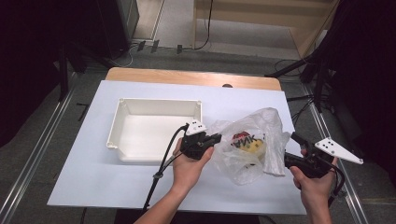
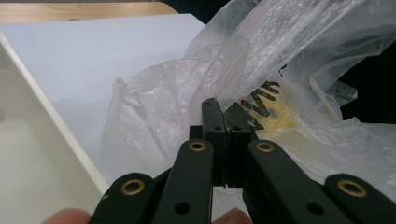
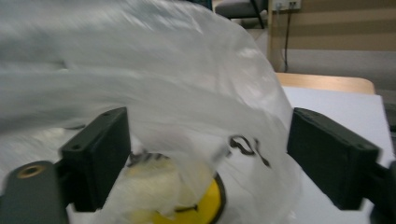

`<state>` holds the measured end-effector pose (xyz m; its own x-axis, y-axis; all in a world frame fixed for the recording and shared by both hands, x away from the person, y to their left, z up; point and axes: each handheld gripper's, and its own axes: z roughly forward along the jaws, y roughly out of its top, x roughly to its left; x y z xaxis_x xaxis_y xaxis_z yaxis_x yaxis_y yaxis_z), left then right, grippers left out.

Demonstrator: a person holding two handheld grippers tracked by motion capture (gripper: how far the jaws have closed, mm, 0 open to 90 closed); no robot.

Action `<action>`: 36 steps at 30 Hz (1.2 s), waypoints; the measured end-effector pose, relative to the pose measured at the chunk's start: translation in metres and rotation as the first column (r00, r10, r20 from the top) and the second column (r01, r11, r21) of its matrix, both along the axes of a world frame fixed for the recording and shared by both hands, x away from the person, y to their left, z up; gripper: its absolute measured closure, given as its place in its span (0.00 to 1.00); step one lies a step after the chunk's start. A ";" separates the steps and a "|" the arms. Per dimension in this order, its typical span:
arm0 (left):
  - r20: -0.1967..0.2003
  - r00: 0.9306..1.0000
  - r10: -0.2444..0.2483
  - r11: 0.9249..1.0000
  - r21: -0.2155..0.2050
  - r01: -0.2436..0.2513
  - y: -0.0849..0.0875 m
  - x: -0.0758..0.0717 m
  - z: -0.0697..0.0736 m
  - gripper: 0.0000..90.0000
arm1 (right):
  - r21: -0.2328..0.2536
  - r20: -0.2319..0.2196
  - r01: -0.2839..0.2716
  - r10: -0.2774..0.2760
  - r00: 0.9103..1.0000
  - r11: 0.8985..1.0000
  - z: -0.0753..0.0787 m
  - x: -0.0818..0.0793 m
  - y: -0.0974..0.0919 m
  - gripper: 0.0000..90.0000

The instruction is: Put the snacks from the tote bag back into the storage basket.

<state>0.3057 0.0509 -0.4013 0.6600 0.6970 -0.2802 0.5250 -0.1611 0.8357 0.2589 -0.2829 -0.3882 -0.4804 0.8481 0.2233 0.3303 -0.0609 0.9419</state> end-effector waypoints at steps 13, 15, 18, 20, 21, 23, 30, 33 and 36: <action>-0.009 0.999 -0.048 0.996 0.077 0.048 -0.015 -0.005 -0.009 1.00 | -0.038 0.030 -0.014 0.015 0.999 0.999 0.019 0.036 0.036 0.57; -0.022 0.999 -0.046 0.995 0.089 0.048 -0.016 -0.004 -0.012 1.00 | -0.034 -0.002 -0.012 0.012 1.000 0.999 0.012 0.047 0.038 0.70; -0.035 0.999 -0.037 0.994 0.104 0.040 -0.017 -0.003 -0.017 1.00 | -0.021 -0.056 -0.005 0.004 0.998 1.000 0.000 0.066 0.039 0.89; -0.047 0.999 -0.027 0.993 0.117 0.032 -0.016 -0.001 -0.020 1.00 | -0.024 -0.090 0.005 -0.007 0.996 1.000 -0.007 0.078 0.039 0.95; -0.050 0.999 -0.022 0.992 0.122 0.028 -0.017 -0.001 -0.021 1.00 | -0.032 -0.114 0.009 -0.013 0.993 0.999 -0.012 0.084 0.040 0.98; -0.059 0.998 -0.020 0.990 0.137 0.028 -0.018 0.000 -0.024 1.00 | -0.053 -0.152 0.009 -0.017 0.988 0.999 -0.021 0.093 0.041 1.00; -0.068 0.997 -0.027 0.985 0.168 0.039 -0.026 -0.004 -0.036 1.00 | -0.124 -0.286 0.020 -0.055 0.957 0.992 -0.058 0.113 0.041 1.00; -0.061 0.998 -0.006 0.986 0.164 0.016 -0.026 -0.009 -0.041 1.00 | -0.121 -0.320 0.030 -0.068 0.945 0.992 -0.069 0.115 0.039 1.00; -0.026 1.000 0.017 0.982 0.191 -0.012 -0.028 -0.015 -0.046 1.00 | -0.158 -0.351 0.039 -0.093 0.932 0.987 -0.080 0.117 0.035 1.00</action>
<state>0.2907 0.0233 -0.4472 0.6435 0.7487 -0.1590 0.5503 -0.3082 0.7760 0.3756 -0.2482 -0.4682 -0.3338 0.9113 0.2411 0.6454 0.0345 0.7630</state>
